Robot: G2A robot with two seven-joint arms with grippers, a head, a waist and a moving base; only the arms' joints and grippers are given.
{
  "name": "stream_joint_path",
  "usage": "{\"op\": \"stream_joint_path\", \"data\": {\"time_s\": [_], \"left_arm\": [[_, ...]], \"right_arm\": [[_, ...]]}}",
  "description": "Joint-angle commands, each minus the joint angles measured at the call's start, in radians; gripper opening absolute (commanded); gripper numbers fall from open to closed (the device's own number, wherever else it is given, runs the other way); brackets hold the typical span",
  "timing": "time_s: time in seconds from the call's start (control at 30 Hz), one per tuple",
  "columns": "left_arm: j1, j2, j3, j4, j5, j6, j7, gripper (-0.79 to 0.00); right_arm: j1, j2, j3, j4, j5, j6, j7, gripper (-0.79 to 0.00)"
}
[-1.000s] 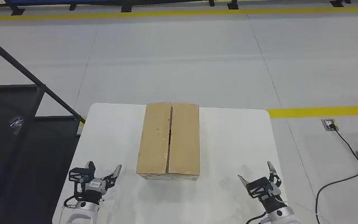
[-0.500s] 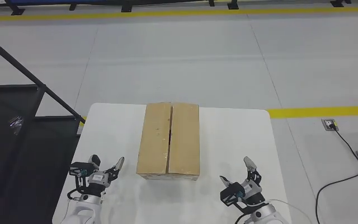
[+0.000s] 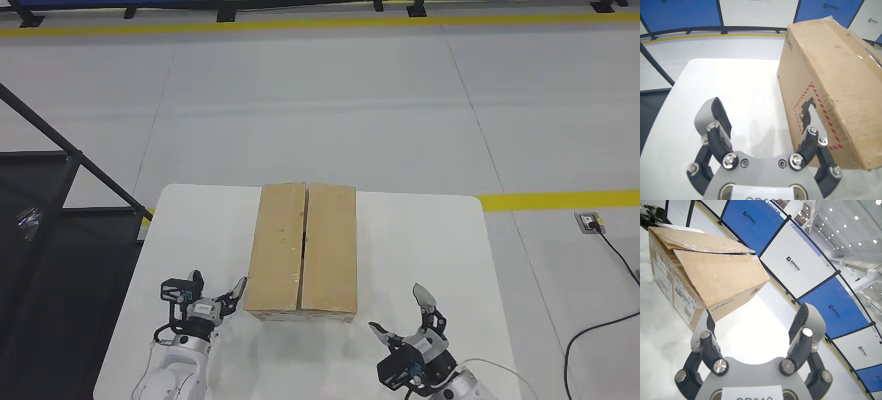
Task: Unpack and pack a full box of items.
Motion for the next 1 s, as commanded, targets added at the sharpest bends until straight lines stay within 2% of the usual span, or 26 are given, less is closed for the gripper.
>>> {"op": "stream_joint_path", "data": {"time_s": [0.0, 0.33, 0.67, 0.97], "left_arm": [[-0.005, -0.002, 0.015, 0.005, 0.020, -0.008, 0.006, 0.000], [0.009, -0.005, 0.057, -0.012, 0.081, -0.077, 0.013, 0.000], [0.031, -0.007, 0.094, -0.040, 0.108, -0.138, -0.001, 0.000], [0.000, -0.019, 0.196, -0.070, 0.202, -0.156, -0.034, 0.000]], "right_arm": [[-0.003, 0.000, 0.003, -0.001, -0.002, -0.004, -0.005, 0.000], [0.005, -0.003, -0.017, -0.010, -0.058, -0.011, 0.018, 0.000], [0.001, -0.005, -0.015, -0.020, -0.061, 0.011, -0.018, 0.000], [-0.068, -0.001, 0.043, -0.017, -0.026, 0.065, -0.092, 0.000]]}}
